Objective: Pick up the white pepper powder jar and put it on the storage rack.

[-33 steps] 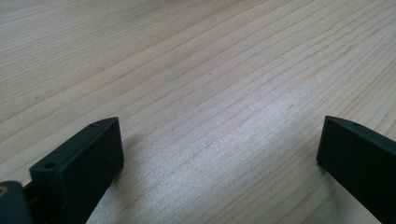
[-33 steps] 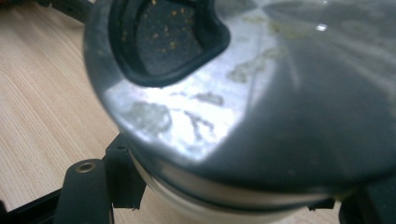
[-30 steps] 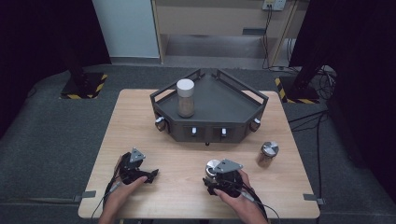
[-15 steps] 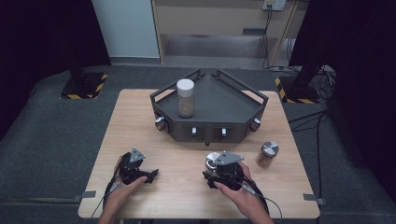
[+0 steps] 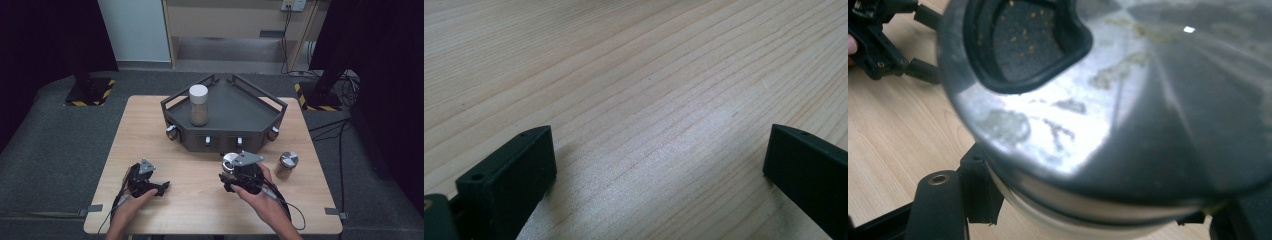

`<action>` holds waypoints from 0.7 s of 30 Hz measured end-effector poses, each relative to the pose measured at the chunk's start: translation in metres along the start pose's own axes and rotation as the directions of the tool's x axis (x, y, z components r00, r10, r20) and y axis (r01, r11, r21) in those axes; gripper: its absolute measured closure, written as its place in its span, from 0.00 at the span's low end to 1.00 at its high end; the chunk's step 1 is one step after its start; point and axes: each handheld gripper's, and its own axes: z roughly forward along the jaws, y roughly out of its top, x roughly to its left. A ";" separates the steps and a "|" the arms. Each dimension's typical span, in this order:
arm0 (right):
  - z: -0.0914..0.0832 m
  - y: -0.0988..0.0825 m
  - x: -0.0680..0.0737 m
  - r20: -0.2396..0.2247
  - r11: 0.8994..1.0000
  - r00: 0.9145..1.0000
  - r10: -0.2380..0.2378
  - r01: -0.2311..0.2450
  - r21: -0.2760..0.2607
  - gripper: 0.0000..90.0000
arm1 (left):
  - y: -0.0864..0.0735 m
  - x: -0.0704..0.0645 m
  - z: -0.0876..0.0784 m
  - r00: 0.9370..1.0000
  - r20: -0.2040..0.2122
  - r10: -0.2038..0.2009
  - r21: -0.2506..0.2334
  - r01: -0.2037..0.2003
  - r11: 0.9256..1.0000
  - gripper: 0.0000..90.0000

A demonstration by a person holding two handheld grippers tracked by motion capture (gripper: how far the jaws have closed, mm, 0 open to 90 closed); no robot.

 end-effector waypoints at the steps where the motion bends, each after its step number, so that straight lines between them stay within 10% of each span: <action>1: 0.000 0.002 -0.001 0.002 1.000 1.000 0.000 0.000 0.000 0.35 | 0.000 0.000 0.000 1.000 0.000 0.000 0.000 0.000 1.000 0.00; 21: 0.002 0.032 -0.007 0.039 1.000 0.999 -0.024 0.024 0.010 0.35 | 0.000 0.000 0.000 1.000 0.000 -0.001 0.000 0.001 1.000 0.00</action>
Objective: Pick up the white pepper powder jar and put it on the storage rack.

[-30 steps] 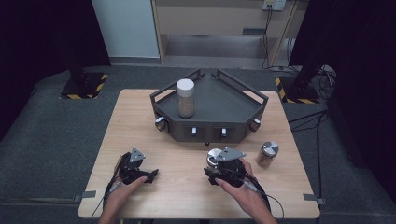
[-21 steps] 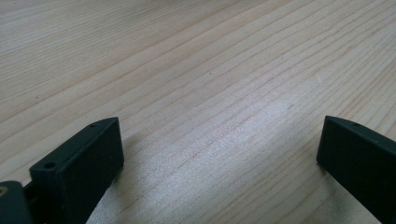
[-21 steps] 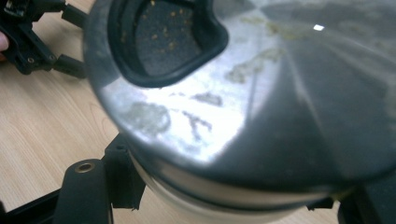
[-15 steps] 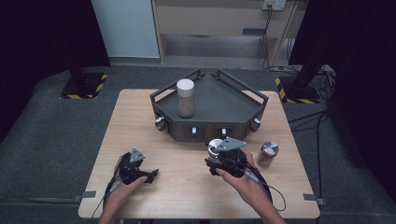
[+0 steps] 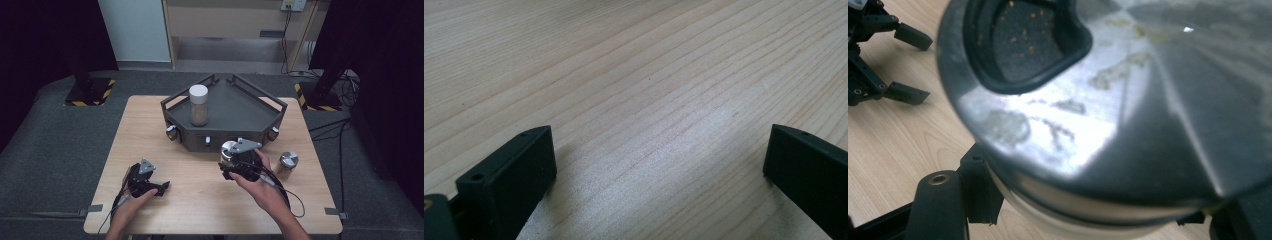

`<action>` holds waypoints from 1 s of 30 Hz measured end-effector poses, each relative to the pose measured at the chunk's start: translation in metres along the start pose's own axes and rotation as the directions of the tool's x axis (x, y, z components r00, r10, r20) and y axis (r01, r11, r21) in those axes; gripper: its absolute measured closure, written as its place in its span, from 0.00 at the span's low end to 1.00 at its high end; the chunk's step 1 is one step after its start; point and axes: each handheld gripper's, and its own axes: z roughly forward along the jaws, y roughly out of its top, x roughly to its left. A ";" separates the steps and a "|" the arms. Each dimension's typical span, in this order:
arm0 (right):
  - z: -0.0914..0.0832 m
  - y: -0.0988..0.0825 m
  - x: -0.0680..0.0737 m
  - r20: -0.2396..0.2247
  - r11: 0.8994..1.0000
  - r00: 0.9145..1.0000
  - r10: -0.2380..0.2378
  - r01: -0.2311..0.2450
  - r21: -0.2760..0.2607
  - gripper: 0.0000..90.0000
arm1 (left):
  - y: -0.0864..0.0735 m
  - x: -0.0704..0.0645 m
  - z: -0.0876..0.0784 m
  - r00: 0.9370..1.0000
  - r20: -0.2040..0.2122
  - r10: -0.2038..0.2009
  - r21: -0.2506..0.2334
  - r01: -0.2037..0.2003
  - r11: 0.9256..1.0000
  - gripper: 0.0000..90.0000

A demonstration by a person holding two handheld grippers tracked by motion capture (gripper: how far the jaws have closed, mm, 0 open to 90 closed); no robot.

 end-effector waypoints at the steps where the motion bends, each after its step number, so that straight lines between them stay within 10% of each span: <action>1: 0.000 0.001 0.000 0.001 1.000 1.000 -0.002 0.002 -0.001 0.35 | 0.000 0.000 0.000 1.000 0.000 0.000 0.000 0.000 1.000 0.00; 30: -0.007 0.042 -0.012 0.013 1.000 1.000 -0.001 0.002 -0.022 0.35 | 0.000 0.000 0.000 1.000 0.001 0.000 0.000 0.000 1.000 0.00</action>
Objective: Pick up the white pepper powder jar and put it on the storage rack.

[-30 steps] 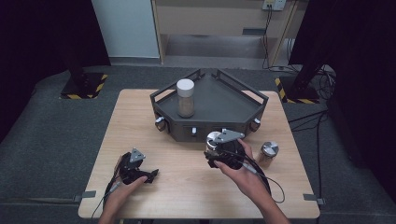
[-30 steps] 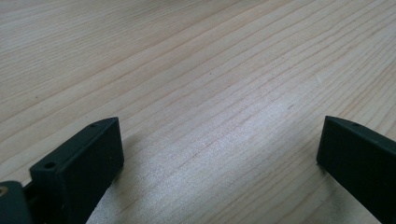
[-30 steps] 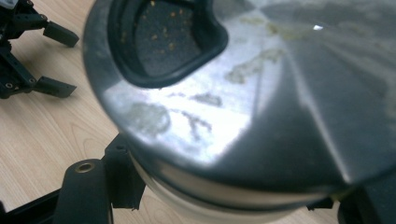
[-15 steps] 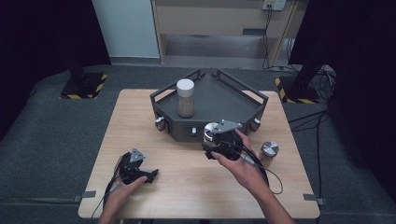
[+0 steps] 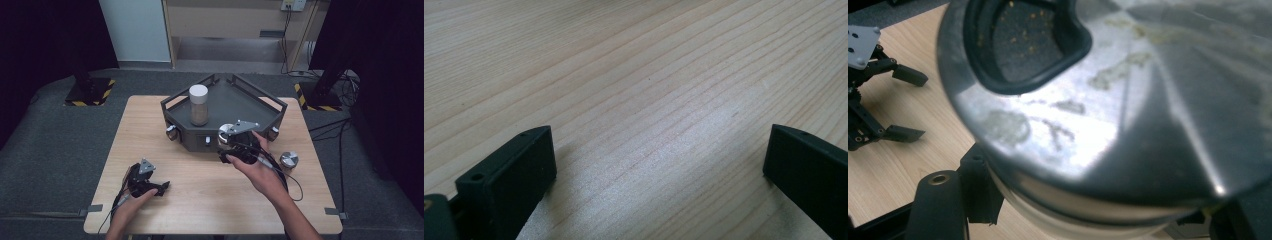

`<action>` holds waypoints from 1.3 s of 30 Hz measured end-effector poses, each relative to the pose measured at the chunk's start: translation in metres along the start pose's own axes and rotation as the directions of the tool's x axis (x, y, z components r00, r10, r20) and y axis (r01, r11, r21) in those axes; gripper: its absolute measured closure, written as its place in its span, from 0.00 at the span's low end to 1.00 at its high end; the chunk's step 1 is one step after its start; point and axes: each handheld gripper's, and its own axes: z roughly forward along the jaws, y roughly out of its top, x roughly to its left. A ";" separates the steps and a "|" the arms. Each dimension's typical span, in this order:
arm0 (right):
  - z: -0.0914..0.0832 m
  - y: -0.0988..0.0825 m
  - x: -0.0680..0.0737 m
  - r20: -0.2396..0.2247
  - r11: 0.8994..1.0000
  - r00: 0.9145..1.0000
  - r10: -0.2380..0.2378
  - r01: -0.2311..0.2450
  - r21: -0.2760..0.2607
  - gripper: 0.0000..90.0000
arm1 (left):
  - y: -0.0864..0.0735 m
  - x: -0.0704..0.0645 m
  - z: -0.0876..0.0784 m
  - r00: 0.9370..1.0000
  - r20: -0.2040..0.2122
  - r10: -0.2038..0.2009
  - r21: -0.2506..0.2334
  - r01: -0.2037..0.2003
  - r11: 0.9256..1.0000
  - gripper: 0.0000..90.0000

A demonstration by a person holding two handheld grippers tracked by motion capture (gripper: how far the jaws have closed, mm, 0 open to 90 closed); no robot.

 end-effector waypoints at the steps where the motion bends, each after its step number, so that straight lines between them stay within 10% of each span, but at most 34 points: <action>1: 0.000 0.001 0.000 0.000 1.000 1.000 0.003 -0.003 0.001 0.35 | 0.000 0.000 0.000 1.000 0.000 0.000 0.000 0.000 1.000 0.00; 39: 0.010 0.033 -0.034 0.046 0.998 0.997 0.058 -0.058 0.003 0.35 | 0.000 0.000 0.000 1.000 0.001 0.000 -0.001 0.000 1.000 0.00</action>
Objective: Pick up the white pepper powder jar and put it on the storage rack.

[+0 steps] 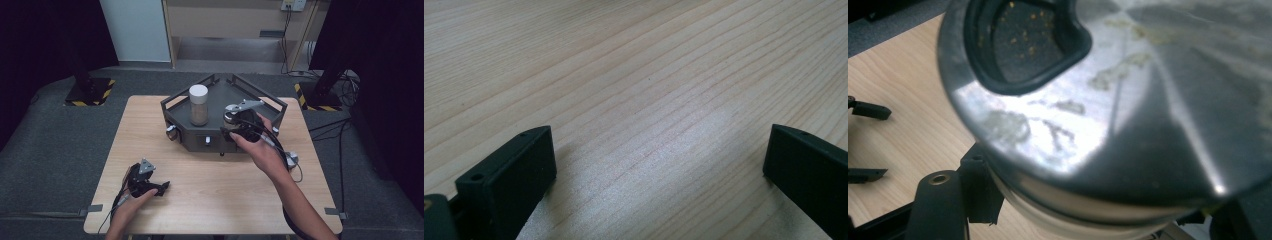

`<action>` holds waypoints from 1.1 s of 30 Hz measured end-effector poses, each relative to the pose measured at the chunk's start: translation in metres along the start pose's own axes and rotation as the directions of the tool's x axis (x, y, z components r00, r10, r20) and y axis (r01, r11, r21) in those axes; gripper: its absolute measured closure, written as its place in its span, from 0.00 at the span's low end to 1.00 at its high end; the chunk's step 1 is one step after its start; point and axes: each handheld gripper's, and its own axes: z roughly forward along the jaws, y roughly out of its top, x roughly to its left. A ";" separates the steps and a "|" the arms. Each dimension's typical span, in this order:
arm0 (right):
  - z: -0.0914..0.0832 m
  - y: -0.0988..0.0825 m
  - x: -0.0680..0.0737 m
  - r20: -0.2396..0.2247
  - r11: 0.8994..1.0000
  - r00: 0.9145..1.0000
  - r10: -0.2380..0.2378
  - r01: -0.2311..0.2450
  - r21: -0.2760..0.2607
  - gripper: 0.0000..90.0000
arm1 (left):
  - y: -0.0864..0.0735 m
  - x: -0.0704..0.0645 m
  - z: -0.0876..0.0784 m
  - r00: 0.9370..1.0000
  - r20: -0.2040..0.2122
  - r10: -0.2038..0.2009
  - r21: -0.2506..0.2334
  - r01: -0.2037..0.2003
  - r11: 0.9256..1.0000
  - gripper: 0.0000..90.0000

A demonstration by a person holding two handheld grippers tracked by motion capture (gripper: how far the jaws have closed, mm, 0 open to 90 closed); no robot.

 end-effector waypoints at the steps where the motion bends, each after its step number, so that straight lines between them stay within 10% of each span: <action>1: 0.001 0.001 -0.001 0.002 1.000 1.000 0.001 -0.001 -0.001 0.35 | 0.000 0.000 0.000 1.000 0.000 0.001 0.001 -0.001 1.000 0.00; 33: 0.032 0.024 -0.031 0.037 0.998 0.997 0.062 -0.063 0.019 0.35 | 0.000 0.000 0.000 1.000 0.000 0.001 0.000 -0.001 1.000 0.00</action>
